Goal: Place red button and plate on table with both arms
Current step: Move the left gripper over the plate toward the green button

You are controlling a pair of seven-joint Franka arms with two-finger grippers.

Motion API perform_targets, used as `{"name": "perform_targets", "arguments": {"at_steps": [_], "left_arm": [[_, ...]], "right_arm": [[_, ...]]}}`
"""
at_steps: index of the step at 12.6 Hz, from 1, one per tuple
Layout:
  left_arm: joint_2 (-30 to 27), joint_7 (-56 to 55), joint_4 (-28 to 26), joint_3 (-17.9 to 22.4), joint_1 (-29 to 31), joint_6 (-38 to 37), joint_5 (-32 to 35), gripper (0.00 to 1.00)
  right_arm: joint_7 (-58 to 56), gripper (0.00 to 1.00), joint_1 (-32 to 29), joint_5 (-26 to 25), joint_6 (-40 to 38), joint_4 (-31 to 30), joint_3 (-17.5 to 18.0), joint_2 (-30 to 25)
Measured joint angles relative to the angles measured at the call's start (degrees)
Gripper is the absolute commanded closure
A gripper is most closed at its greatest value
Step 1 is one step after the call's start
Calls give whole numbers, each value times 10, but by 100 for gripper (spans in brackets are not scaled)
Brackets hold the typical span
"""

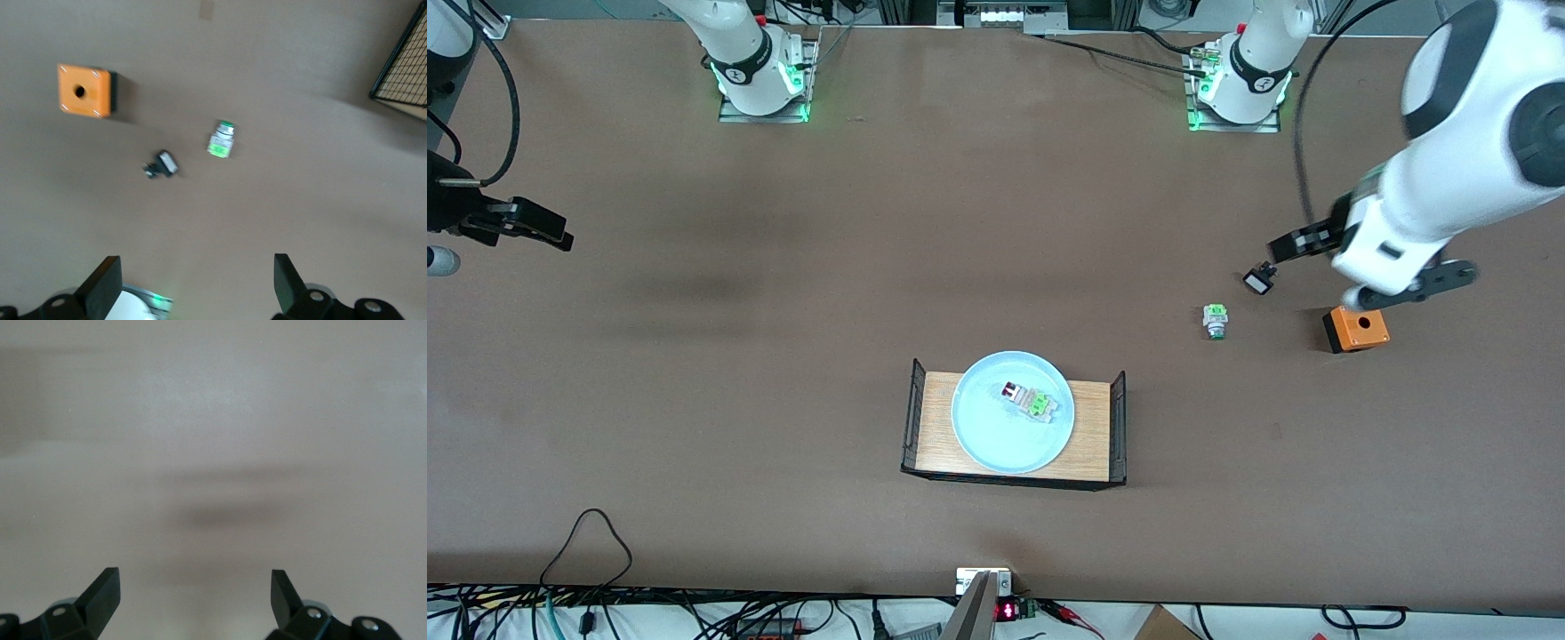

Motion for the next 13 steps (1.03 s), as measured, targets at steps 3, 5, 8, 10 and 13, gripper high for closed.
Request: {"name": "perform_targets", "arguments": {"at_steps": [3, 5, 8, 10, 13], "left_arm": [[68, -155, 75, -1, -39, 12, -14, 0], [108, -251, 121, -1, -70, 40, -16, 0], [153, -360, 165, -1, -110, 80, -16, 0], [178, -410, 201, 0, -126, 95, -16, 0], [213, -460, 249, 6, -151, 130, -16, 0]], "right_arm": [[0, 0, 0, 0, 0, 0, 0, 0], [0, 0, 0, 0, 0, 0, 0, 0], [0, 0, 0, 0, 0, 0, 0, 0], [0, 0, 0, 0, 0, 0, 0, 0], [0, 0, 0, 0, 0, 0, 0, 0]]}}
